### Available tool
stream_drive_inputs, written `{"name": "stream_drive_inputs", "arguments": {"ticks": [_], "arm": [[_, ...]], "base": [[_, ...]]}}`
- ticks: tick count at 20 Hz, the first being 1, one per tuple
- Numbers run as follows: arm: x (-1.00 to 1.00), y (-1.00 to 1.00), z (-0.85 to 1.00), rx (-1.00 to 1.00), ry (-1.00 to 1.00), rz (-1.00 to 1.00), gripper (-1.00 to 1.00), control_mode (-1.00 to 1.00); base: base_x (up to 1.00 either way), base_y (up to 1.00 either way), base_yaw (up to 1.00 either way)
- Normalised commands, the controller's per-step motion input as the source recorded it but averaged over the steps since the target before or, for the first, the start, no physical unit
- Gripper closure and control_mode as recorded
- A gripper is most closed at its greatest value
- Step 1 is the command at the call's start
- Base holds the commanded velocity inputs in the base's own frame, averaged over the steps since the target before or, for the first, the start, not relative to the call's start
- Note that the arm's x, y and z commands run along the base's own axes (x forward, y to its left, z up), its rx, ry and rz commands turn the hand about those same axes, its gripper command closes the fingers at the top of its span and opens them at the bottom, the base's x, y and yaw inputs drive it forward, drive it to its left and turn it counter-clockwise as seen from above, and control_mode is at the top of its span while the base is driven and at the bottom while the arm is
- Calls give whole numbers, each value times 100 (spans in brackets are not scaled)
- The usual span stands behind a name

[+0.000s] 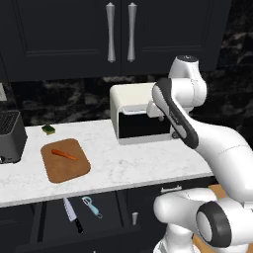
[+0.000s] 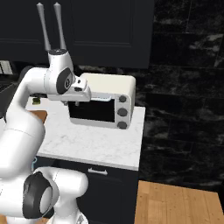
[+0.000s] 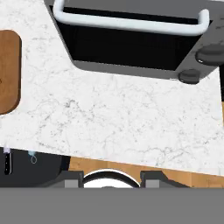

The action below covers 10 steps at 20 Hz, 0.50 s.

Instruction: Place the appropriate cutting tool for cutting the carrot skin on the cutting board.

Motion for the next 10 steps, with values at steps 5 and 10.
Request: {"name": "stream_drive_inputs", "arguments": {"ticks": [5,10], "arm": [[-77,35,-15,0,-11,0,-100,-100],[-61,100,-41,0,-1,-7,-100,-100]], "base": [[0,0,0],[0,0,0]]}}
